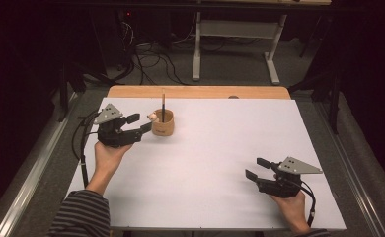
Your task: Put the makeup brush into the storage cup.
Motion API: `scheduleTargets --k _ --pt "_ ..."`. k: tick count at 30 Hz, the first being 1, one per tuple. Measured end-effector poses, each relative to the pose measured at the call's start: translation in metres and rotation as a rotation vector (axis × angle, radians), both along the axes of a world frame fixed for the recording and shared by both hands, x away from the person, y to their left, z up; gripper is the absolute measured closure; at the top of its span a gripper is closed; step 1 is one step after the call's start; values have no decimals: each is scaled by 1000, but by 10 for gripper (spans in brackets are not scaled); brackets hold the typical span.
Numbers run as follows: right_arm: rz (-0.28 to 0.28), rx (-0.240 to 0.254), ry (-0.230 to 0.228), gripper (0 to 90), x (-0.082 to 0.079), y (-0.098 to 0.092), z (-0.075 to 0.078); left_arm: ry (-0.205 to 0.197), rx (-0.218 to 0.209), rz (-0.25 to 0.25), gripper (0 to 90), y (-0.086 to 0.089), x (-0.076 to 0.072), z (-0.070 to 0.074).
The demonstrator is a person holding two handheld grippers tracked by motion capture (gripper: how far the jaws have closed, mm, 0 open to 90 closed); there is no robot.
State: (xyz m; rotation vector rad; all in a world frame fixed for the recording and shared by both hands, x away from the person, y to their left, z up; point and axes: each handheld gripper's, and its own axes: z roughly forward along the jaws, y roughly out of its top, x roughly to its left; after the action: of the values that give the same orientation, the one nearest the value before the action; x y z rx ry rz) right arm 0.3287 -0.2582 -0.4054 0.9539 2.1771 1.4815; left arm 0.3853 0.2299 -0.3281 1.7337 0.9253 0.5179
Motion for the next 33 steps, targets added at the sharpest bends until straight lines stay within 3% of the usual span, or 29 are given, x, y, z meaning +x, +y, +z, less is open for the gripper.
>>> scheduleTargets --k 18,33 --pt "-1 -3 -2 364 0 0 0 -13 -41 -5 404 12 -30 -4" --pt "-3 -2 -11 364 0 0 1 -18 -78 -47 398 14 -53 -9"
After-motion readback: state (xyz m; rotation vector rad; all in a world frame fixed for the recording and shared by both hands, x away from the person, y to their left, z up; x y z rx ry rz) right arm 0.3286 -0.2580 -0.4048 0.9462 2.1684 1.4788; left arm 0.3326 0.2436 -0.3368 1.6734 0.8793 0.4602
